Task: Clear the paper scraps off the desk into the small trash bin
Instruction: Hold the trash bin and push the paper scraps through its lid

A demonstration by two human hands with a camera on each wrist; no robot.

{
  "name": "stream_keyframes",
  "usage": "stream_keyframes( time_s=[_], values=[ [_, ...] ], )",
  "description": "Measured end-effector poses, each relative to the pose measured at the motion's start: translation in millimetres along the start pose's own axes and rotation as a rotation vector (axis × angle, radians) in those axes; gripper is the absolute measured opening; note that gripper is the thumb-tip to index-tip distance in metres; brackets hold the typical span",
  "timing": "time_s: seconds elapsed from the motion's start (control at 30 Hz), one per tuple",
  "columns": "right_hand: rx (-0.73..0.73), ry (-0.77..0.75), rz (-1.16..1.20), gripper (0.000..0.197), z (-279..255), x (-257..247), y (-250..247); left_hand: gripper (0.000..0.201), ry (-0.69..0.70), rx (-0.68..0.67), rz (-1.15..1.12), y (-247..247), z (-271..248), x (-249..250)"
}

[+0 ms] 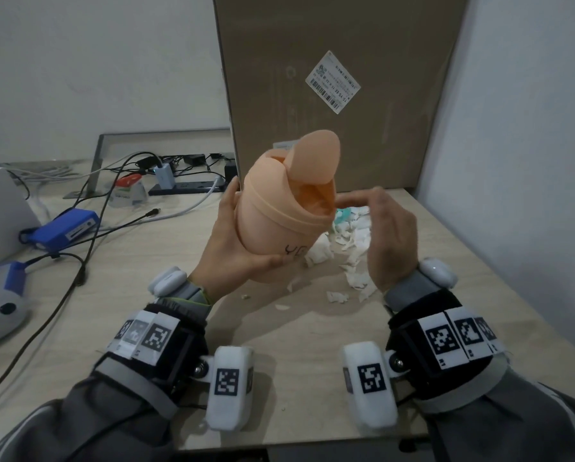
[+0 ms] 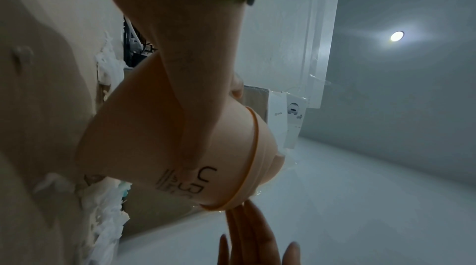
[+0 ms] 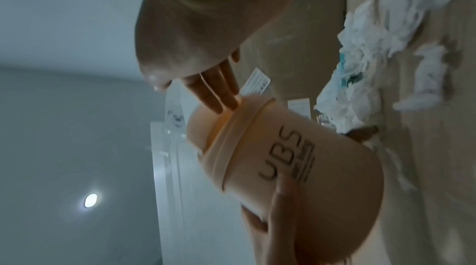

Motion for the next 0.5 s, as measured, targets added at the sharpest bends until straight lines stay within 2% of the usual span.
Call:
stream_keyframes(
  time_s=[0.07, 0.1, 0.17, 0.23, 0.33, 0.4, 0.43, 0.5],
  values=[
    [0.041, 0.312, 0.004, 0.056, 5, 13, -4, 0.139, -0.015, 0.065, -0.046, -2, 1, 0],
    [-0.012, 0.472, -0.036, 0.059, 7, 21, -6, 0.139, -0.02, 0.108, -0.069, -4, 1, -1],
    [-0.227, 0.716, -0.155, 0.064, 8, 32, -12, 0.14, -0.032, 0.189, -0.114, -9, 1, -2],
    [-0.461, 0.872, -0.254, 0.067, 5, 37, -18, 0.139, -0.039, 0.26, -0.149, -15, 2, -5],
    [-0.755, 1.033, -0.257, 0.065, -4, 38, -21, 0.135, -0.041, 0.355, -0.191, -23, 2, -6],
    [-0.894, 1.073, -0.216, 0.066, -9, 38, -18, 0.134, -0.059, 0.402, -0.207, -27, 2, -7],
    [-0.917, 1.067, -0.202, 0.066, -11, 39, -15, 0.134, -0.07, 0.42, -0.215, -29, 3, -8],
    [-0.844, 1.016, -0.123, 0.062, -10, 43, -7, 0.134, -0.087, 0.444, -0.22, -31, 3, -9]
  ],
)
Point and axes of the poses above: each hand's wrist, its own z-axis towards the middle knuckle, its own y-axis out of the palm, x = y × z, the point moved 1 cm from there along z, towards the middle knuckle, and after that the axes turned 12 degrees about -z, right-handed, at the moved point
